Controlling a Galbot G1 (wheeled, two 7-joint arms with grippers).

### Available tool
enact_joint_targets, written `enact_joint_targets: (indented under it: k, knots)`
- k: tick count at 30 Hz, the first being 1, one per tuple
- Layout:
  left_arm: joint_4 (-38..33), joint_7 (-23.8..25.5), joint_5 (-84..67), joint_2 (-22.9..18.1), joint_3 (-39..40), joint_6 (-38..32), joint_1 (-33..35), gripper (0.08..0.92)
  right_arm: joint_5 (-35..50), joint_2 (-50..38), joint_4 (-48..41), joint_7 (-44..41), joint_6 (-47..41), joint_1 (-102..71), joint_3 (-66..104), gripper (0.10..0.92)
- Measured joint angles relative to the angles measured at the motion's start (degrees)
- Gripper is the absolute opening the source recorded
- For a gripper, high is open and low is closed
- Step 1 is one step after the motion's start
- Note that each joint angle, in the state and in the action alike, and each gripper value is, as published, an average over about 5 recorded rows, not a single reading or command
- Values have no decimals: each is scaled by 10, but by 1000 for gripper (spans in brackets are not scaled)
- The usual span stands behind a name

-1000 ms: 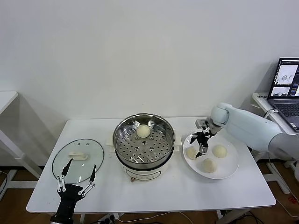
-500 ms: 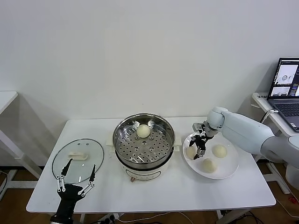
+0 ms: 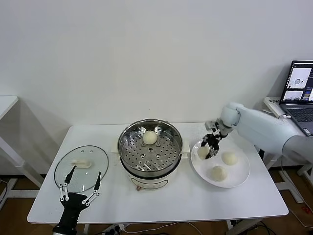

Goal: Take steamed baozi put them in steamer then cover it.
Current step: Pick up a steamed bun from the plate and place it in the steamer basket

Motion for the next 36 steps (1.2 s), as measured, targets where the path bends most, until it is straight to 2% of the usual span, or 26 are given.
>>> enact_joint_targets:
  k: [13, 24, 36]
  knots:
    - [-3, -2, 0, 3, 4, 1, -5, 823, 108, 93, 69, -26, -35, 150, -76, 661]
    - [5, -5, -1, 3, 6, -1, -14, 823, 192, 205, 75, 24, -85, 166, -133, 645]
    - [12, -5, -2, 4, 5, -1, -21, 823, 224, 288, 59, 65, -119, 142, -173, 645]
